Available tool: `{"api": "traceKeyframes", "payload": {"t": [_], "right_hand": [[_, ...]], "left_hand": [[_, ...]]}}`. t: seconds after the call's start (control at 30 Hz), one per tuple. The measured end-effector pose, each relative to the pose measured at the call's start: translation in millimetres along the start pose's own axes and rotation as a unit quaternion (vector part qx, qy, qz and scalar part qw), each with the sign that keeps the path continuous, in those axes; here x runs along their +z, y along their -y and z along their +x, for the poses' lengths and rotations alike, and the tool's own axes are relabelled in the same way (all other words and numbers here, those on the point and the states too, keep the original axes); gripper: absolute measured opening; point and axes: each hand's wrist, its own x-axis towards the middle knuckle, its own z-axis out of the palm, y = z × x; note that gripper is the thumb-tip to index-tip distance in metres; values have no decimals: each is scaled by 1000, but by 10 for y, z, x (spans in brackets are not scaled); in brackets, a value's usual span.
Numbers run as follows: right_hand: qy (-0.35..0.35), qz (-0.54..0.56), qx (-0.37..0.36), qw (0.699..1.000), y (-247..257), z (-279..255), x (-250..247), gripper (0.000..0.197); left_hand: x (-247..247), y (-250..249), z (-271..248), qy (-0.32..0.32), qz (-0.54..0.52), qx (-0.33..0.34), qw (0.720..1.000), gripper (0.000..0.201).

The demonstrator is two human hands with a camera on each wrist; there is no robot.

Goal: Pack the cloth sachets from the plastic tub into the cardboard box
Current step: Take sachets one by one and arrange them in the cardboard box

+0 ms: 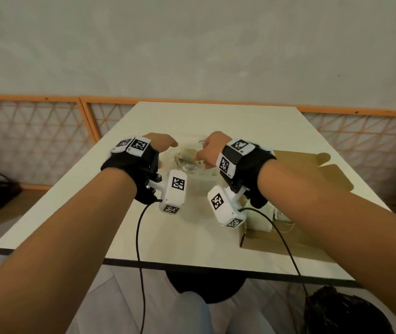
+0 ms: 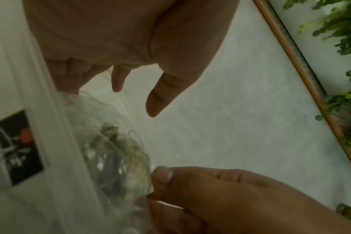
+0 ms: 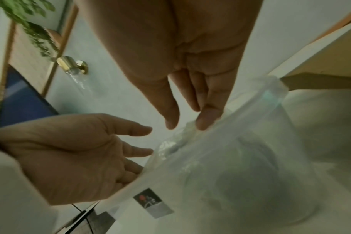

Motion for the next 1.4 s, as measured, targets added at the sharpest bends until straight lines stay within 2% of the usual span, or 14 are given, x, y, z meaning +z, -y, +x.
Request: {"api": "traceKeyframes", "payload": {"t": [0.07,0.2,0.3,0.37,0.57,0.67,0.8,0.87,0.93,1.03,1.17,1.27,1.33,1.4], "right_hand": [[-1,-41,17,999,-27,61,23,31],[3,-100,-2,995,-101,54,61,29],[13,-68,-39,997,-128,33,85,44],[12,-71,-55,996,-123,-3,96,50],[-9,-123,-72,990,-110,-52,88,31],[-27,-94,-88,991,-126,-80,92,42],[-54,-22,-112,992,-134,-113,48,38],[-58,13,-105,993,-151,-97,9,41],[-67,66,-80,992,-188,-47,-17,40],[-73,198,-41,977,-217,-12,-68,28],[-87,251,-22,964,-237,21,-142,30],[-94,291,-19,952,-204,13,-184,21],[-92,341,-13,935,-163,5,-212,21],[-84,388,-4,918,-137,18,-236,26]], "left_hand": [[34,29,80,6,-51,-3,999,23],[136,47,202,26,-12,7,1000,55],[201,128,256,36,15,17,999,57],[204,196,335,35,-24,1,999,55],[140,195,335,96,-148,-13,984,40],[131,207,319,95,-203,-14,974,40],[149,206,288,72,-210,23,975,46],[153,221,283,78,-222,25,972,38],[140,227,260,109,-246,4,963,18],[118,269,287,154,-262,-40,952,16],[89,254,265,74,-183,-4,980,13],[92,202,207,32,-145,31,988,44],[100,179,144,-56,-107,95,988,47],[109,178,43,-167,-78,177,967,43]]}}
